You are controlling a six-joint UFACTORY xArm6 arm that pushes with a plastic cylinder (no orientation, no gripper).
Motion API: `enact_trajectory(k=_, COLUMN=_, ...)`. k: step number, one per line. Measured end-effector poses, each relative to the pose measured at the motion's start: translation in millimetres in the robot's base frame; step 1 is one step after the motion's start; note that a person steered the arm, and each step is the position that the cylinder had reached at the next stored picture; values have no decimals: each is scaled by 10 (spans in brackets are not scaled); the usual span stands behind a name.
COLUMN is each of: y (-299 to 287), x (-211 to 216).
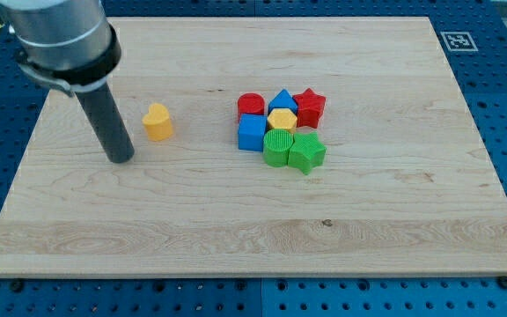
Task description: Move the yellow heart below the group of blocks
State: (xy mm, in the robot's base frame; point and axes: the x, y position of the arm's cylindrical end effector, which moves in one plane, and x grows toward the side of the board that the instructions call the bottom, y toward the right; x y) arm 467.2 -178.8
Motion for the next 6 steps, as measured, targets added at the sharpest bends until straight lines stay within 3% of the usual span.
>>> enact_trajectory(k=3, y=186, x=-624)
enact_trajectory(k=6, y=727, x=-200)
